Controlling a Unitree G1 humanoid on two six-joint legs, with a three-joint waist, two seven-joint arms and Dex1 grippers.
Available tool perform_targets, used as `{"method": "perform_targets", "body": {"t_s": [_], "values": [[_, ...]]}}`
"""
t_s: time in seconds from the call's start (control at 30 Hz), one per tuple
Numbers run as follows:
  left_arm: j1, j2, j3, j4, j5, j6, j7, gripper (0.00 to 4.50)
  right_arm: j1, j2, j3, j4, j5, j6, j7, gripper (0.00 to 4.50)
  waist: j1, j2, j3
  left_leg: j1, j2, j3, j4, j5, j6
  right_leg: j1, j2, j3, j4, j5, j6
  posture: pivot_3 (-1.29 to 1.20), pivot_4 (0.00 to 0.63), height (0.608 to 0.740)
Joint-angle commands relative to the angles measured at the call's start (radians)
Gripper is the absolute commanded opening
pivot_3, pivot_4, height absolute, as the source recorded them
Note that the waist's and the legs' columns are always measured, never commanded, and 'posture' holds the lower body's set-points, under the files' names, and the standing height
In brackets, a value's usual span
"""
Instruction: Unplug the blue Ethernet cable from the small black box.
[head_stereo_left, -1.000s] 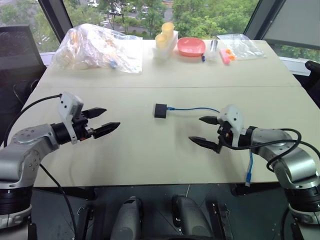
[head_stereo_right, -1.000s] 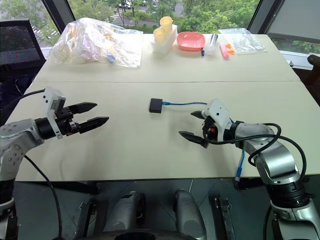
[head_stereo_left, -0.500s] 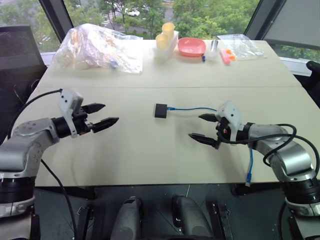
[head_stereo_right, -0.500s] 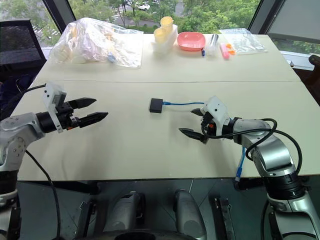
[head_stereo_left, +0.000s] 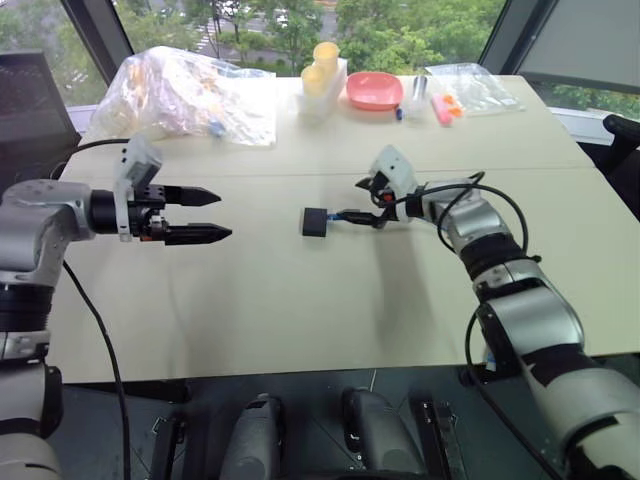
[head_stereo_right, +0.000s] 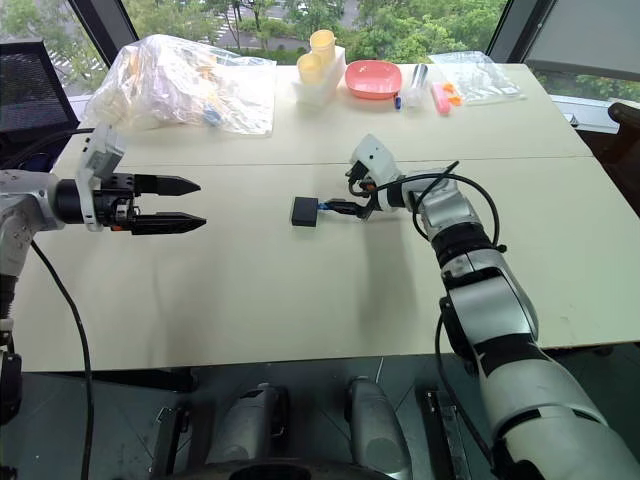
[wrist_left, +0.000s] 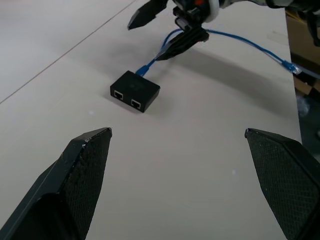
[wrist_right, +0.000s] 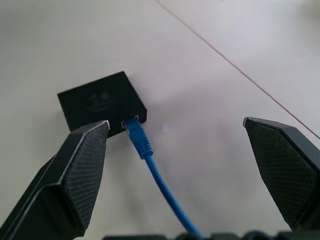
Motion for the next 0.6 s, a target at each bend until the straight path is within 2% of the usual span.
{"method": "perform_targets", "body": {"t_s": [0.03, 0.17, 0.33, 0.43, 0.6], "values": [[0.042, 0.006, 0.073, -0.089, -0.039, 0.030, 0.035, 4.48, -0.070, 0.024, 0.013, 0.132, -0.070, -0.082, 0.048, 4.50, 0.000, 0.000, 0.000, 0.000, 0.000, 0.000, -0.001, 0.000, 0.000, 0.000, 0.000, 0.000, 0.000, 0.000, 0.000, 0.00, 0.150, 0.740], [0.146, -0.006, 0.125, -0.170, -0.021, 0.008, 0.124, 4.48, -0.110, 0.070, -0.024, 0.227, -0.091, -0.065, 0.049, 4.50, -0.002, 0.000, 0.000, 0.000, 0.000, 0.000, -0.002, 0.000, 0.000, -0.001, 0.000, 0.000, 0.001, 0.000, 0.000, 0.00, 0.150, 0.740], [0.188, -0.011, 0.183, -0.199, -0.038, 0.013, 0.188, 4.48, -0.116, 0.121, -0.051, 0.266, -0.125, -0.084, 0.000, 4.50, -0.002, 0.000, 0.000, 0.002, 0.001, -0.001, -0.001, 0.001, -0.002, -0.001, 0.000, 0.000, 0.003, 0.000, 0.000, 0.00, 0.150, 0.740], [0.197, -0.017, 0.190, -0.201, -0.037, 0.014, 0.204, 4.50, -0.108, 0.156, -0.036, 0.273, -0.171, -0.116, -0.035, 3.66, -0.002, 0.000, 0.000, 0.005, 0.000, -0.001, 0.000, 0.001, -0.002, 0.002, 0.000, 0.000, 0.004, 0.000, 0.000, 0.00, 0.150, 0.740], [0.192, -0.028, 0.173, -0.194, -0.022, -0.001, 0.216, 4.50, -0.088, 0.172, 0.006, 0.282, -0.262, -0.149, -0.056, 0.94, -0.002, 0.000, 0.000, 0.007, 0.000, 0.000, 0.000, 0.001, -0.003, 0.002, 0.000, 0.000, 0.006, 0.000, 0.000, 0.00, 0.150, 0.740]]}}
